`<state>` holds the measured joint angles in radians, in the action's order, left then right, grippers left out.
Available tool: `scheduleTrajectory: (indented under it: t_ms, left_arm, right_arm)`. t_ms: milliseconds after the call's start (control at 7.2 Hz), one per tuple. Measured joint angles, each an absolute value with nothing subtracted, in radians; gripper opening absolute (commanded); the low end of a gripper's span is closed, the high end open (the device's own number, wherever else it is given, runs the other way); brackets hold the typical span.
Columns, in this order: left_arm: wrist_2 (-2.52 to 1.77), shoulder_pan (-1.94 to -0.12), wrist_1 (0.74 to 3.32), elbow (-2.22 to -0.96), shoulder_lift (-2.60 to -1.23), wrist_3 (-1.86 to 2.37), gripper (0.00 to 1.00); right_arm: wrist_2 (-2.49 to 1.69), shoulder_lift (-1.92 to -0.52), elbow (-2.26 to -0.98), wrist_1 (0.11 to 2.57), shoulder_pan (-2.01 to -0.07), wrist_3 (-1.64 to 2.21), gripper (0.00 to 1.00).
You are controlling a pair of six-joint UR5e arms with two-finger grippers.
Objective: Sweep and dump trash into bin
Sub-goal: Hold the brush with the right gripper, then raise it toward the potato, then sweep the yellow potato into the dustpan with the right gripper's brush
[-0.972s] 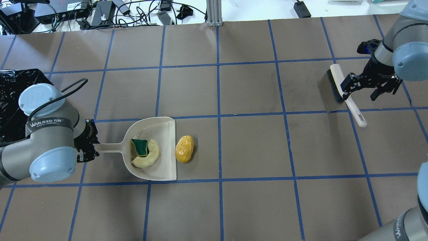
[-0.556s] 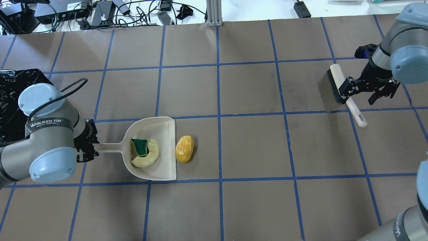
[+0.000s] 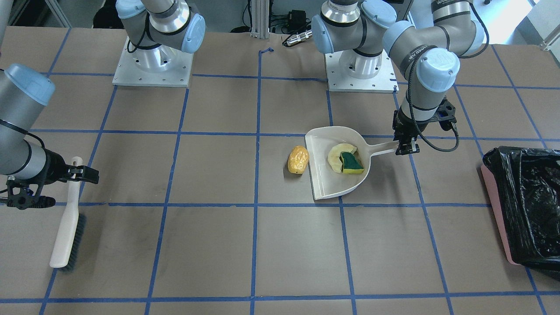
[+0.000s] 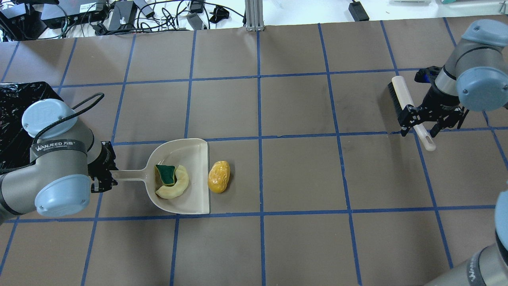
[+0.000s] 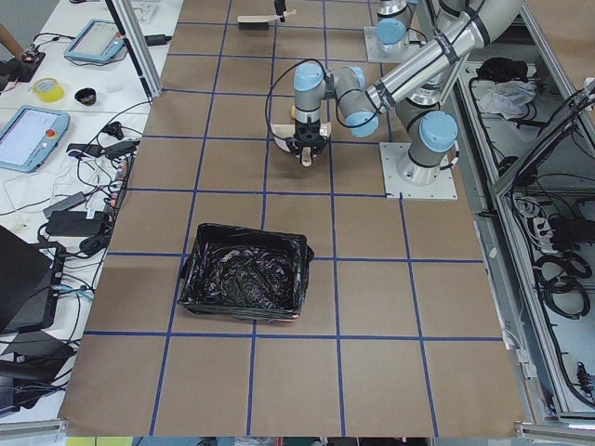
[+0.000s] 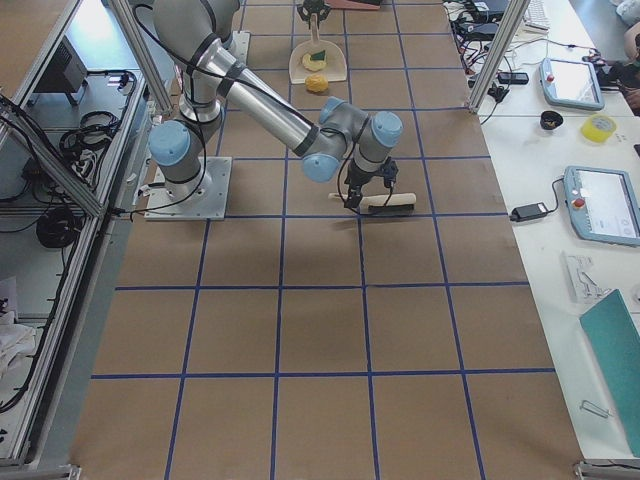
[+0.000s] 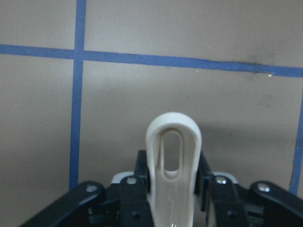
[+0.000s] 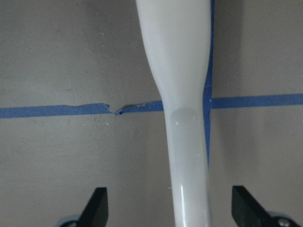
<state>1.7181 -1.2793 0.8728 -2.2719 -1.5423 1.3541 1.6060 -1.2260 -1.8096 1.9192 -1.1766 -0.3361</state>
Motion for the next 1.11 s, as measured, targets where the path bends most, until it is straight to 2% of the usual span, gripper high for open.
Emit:
scheduleTrajectory:
  t_ms: [139,278,694,1111]
  left_arm:
    - [1.718,-1.279,0.873,-2.272,-1.543,1.355,0.0]
    - [1.718,-1.279,0.873,-2.272,-1.543,1.355,0.0]
    - [1.718,-1.279,0.873,-2.272,-1.547,1.356,0.0]
    - [1.717,-1.28,0.873,-2.272,-1.55,1.358,0.0]
  right_arm:
    - [1.606,-1.227,-1.81,1.922,-1.177,-0.332,0.19]
    - [1.605,-1.23,-1.81,1.924,-1.178,-0.322,0.18]
    - [1.606,-1.249,-1.788,1.926,-1.239,-0.247,0.17]
    - [1.614,-1.276,-1.749,1.917,-1.492,-0.069,0.18]
